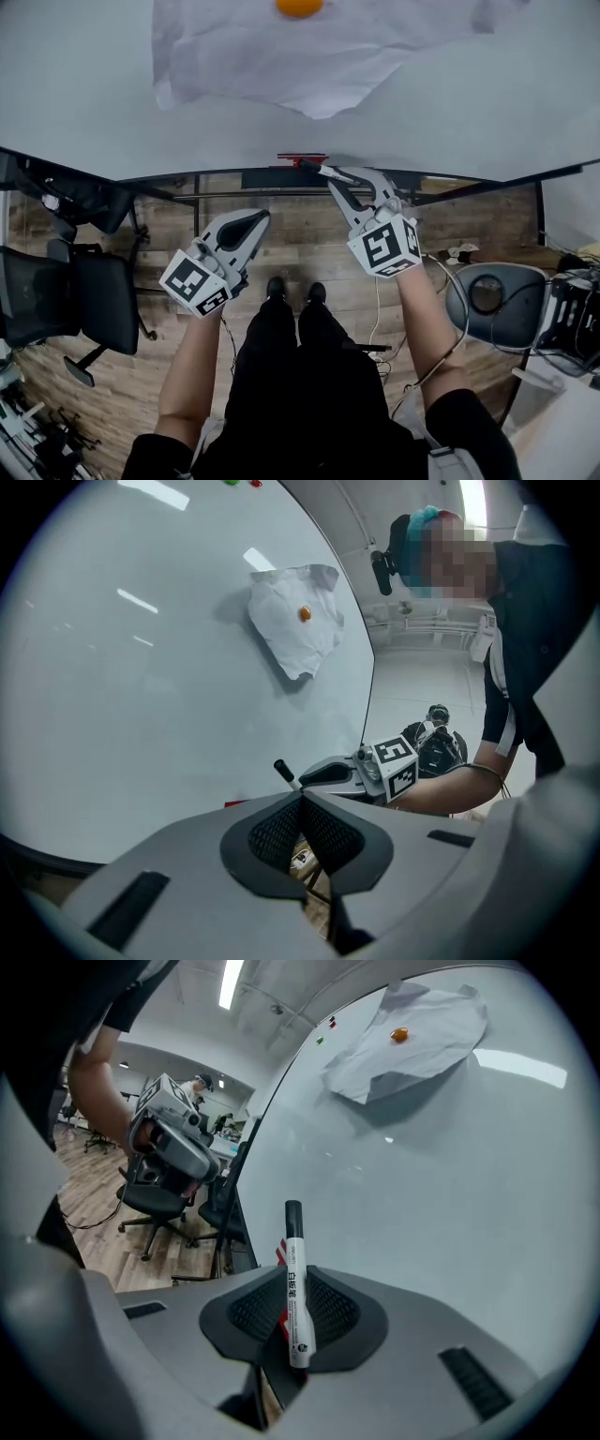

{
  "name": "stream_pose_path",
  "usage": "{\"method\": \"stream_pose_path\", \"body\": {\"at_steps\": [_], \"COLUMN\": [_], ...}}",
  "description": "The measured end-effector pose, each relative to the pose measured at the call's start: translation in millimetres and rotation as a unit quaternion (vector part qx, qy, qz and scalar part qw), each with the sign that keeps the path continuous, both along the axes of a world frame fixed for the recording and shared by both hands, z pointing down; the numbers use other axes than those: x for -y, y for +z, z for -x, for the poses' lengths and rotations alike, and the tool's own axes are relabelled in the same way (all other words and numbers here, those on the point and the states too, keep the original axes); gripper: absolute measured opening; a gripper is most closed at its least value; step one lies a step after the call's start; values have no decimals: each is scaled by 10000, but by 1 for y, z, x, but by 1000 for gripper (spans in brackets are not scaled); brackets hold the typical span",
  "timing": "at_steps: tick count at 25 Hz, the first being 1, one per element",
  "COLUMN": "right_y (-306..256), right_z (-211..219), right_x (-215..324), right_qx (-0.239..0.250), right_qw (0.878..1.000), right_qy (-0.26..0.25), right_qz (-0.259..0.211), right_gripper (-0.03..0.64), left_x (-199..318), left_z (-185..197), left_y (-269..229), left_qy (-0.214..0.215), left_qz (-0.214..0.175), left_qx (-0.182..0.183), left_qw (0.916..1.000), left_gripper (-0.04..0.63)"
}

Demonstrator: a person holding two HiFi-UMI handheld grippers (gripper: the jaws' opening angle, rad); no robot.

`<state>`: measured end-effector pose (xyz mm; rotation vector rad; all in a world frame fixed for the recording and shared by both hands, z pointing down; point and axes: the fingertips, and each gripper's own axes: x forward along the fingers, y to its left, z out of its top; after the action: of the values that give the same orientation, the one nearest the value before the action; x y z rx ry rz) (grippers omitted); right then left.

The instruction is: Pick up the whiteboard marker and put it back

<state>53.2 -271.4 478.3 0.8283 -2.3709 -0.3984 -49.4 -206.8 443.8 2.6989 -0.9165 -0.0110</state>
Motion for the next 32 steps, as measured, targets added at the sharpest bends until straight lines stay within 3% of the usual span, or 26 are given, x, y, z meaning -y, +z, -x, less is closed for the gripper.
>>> {"method": "stream_pose_path", "body": {"at_steps": [14, 32], "right_y": [90, 135], "right_z": [0, 2], "right_x": [23, 26], "right_qx": [-712, -1517], "right_qw": [9956, 9837], "right_qy": [-256, -516], "right_qz": [560, 816], "right_gripper": [74, 75], "left_x": [23, 25], "left_z": [-2, -6], "left_y": [40, 43], "left_qy": [-93, -109], "left_qz": [224, 279], "left_qx": [141, 89], "left_qw": [9996, 9995], "left_gripper": [6, 6]}}
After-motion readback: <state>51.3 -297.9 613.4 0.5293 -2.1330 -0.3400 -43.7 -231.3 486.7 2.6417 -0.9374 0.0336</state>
